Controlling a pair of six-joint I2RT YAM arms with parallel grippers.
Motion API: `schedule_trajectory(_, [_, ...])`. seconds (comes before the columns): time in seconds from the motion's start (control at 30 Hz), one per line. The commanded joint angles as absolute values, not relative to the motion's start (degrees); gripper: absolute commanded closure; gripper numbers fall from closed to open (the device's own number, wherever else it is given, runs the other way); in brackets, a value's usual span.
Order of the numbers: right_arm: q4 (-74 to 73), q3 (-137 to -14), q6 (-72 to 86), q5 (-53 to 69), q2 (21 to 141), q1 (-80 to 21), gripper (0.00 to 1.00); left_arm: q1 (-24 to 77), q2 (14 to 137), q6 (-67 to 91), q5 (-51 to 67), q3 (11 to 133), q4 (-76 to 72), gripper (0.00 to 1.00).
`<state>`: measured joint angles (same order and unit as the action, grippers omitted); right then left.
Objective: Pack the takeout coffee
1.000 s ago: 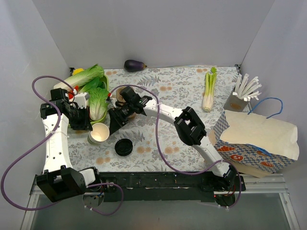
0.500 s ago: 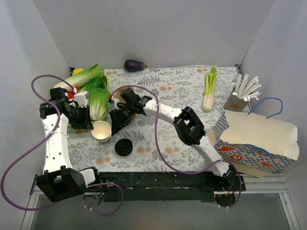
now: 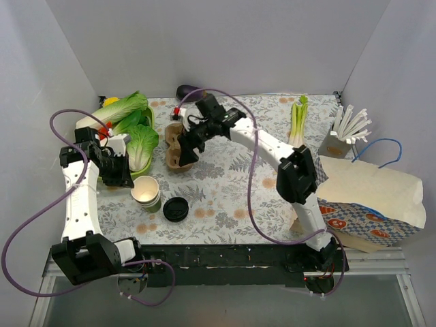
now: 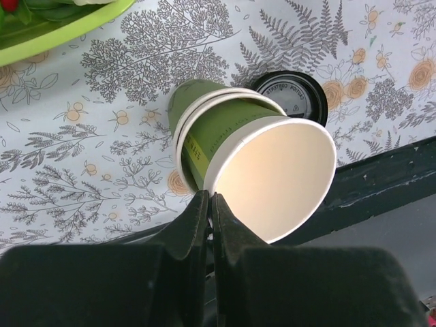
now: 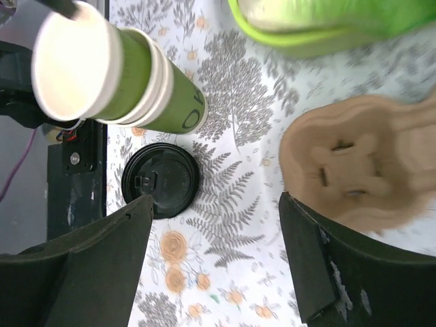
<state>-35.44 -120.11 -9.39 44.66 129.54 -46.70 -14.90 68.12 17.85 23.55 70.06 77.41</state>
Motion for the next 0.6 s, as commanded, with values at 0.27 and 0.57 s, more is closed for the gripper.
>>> schedule_trajectory(0.27, [-41.39, -112.06, -20.3, 47.64, 114.27, -46.23, 0.18, -14.94, 67.94, 18.64, 17.86, 81.04, 79.28, 1.0])
schedule_trajectory(0.57, [-42.8, -106.62, -20.83, 40.36, 106.9, -43.77, 0.19, -14.94, 68.9, 19.15, 21.17, 89.11, 79.28, 1.0])
